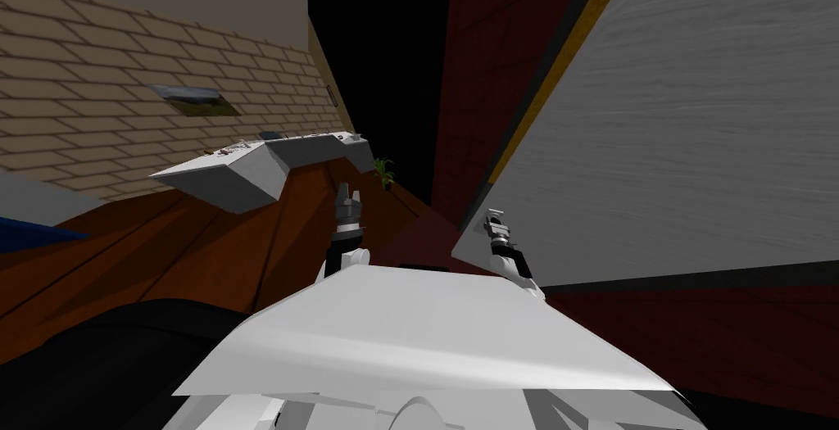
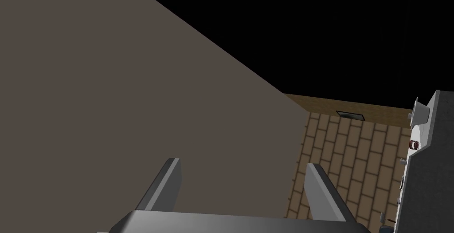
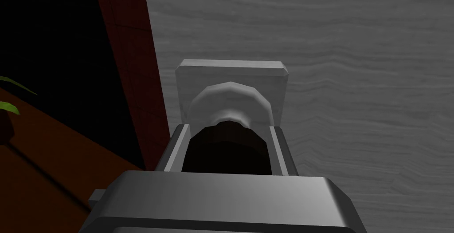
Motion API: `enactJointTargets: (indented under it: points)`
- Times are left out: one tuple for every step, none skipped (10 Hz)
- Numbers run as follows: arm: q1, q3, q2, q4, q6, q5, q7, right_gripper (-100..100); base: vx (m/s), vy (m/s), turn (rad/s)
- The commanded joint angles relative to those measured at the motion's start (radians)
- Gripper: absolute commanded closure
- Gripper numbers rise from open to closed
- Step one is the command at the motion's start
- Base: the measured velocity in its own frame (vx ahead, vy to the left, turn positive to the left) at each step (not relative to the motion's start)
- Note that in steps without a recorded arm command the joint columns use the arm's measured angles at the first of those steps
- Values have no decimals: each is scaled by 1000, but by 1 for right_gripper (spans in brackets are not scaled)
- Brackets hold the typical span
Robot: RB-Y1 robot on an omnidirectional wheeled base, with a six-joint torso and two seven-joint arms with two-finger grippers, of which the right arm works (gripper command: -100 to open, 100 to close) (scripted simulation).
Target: Pull the door open
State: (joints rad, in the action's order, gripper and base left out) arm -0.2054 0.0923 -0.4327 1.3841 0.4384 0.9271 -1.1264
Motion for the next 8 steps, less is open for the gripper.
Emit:
enactJointTargets:
  points:
    - [-9,17,-16,10,7,-2,-16,100,-223,-54,147]
    - [-14,26,-25,15,11,-3,-24,100,-228,-48,134]
    - [-19,35,-35,19,16,-4,-33,100,-248,-43,137]
    - [-24,43,-45,24,21,-5,-43,100,-214,-54,126]
    - [-29,52,-54,28,25,-6,-51,100,-180,-61,101]
    - [-34,60,-63,32,30,-7,-60,100,-193,-40,127]
    - [-39,70,-74,38,35,-8,-70,100,-232,-36,133]
    - [-42,76,-80,40,38,-9,-76,100,-209,-46,108]
